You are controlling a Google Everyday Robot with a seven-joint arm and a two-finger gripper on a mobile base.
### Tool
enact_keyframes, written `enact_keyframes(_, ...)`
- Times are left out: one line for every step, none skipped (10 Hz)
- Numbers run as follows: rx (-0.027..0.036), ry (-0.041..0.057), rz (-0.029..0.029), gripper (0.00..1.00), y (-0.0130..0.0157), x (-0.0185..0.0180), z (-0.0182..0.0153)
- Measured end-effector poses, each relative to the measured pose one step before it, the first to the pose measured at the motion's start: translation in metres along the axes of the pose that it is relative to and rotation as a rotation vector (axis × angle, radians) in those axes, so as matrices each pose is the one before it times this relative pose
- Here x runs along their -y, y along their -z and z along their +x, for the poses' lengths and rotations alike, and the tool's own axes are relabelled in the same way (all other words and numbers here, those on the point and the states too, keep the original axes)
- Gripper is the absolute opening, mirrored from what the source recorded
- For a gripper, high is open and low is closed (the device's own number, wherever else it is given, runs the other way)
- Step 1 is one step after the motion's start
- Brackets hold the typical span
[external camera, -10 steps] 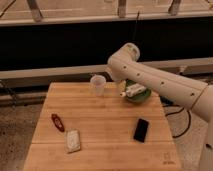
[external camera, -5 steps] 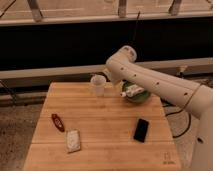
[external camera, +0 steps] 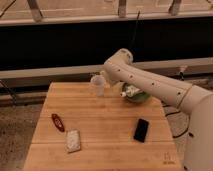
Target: Pick up the ceramic cup
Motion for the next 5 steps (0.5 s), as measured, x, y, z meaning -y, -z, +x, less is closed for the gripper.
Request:
enact_keyframes(0.00240, 0.00469, -0.00032, 0.80, -0.00399, -0.00108, 0.00120)
enact_keyframes(0.01291, 0.01071, -0.00062, 0.80, -0.00895, -0.00051, -0.00383)
enact_keyframes(0.00687, 0.00545, 0.00136, 0.80, -0.00543, 0.00080, -0.00119)
enact_keyframes(0.00434, 0.00132, 0.00025, 0.80, -0.00269, -0.00003, 0.00031)
enact_keyframes(0.00591, 0.00443, -0.00205, 0.80, -0.00304, -0.00020, 0.00021)
